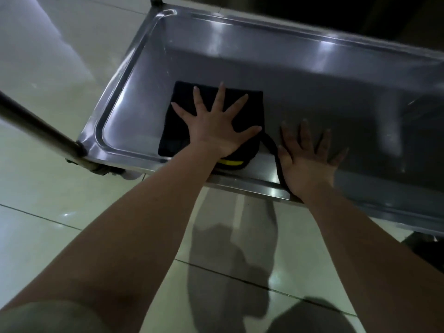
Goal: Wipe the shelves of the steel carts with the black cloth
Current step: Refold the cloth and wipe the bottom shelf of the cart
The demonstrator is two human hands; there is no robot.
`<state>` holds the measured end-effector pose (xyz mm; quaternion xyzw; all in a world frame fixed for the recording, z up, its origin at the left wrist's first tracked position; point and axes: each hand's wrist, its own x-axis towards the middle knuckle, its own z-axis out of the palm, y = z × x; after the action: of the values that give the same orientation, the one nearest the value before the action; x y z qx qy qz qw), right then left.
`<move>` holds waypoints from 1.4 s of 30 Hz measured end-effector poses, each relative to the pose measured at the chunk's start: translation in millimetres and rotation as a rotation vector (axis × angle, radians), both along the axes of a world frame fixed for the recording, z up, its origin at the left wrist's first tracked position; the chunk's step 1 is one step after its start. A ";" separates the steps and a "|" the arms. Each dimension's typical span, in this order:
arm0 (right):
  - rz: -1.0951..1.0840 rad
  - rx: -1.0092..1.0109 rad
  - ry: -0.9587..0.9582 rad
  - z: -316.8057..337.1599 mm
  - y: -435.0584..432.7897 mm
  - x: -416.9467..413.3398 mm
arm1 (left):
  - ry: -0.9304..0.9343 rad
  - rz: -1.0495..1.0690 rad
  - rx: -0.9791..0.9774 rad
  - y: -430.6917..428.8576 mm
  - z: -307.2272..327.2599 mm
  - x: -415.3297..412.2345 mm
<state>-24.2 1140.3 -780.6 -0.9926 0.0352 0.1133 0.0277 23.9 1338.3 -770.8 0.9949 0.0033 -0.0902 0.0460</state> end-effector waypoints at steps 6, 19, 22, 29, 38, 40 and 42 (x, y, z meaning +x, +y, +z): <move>-0.022 0.001 0.003 1.5 0.8 5.7 | -0.014 0.014 -0.019 4.3 4.7 51.8; -0.009 0.022 -0.033 -0.6 -0.6 -0.8 | 0.052 0.061 0.025 77.9 4.7 -66.5; -0.008 0.020 -0.050 -0.8 -1.2 0.0 | 0.084 0.148 0.033 123.6 8.5 -51.1; -0.010 -0.025 -0.060 -2.3 3.7 -0.6 | 0.059 0.101 0.077 108.1 9.5 -44.0; -0.014 0.000 -0.041 0.4 1.6 0.7 | -0.024 -0.247 0.029 -35.8 0.1 10.6; -0.017 0.017 -0.031 1.4 1.1 1.2 | -0.040 -0.246 0.007 -25.0 -1.7 17.2; -0.021 0.028 -0.027 1.2 0.4 0.5 | -0.040 -0.225 0.002 -3.6 -0.8 21.9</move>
<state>-23.7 1140.7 -779.4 -0.9931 0.0435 0.0999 0.0431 45.8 1334.7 -771.5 0.9906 -0.1093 -0.0747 0.0348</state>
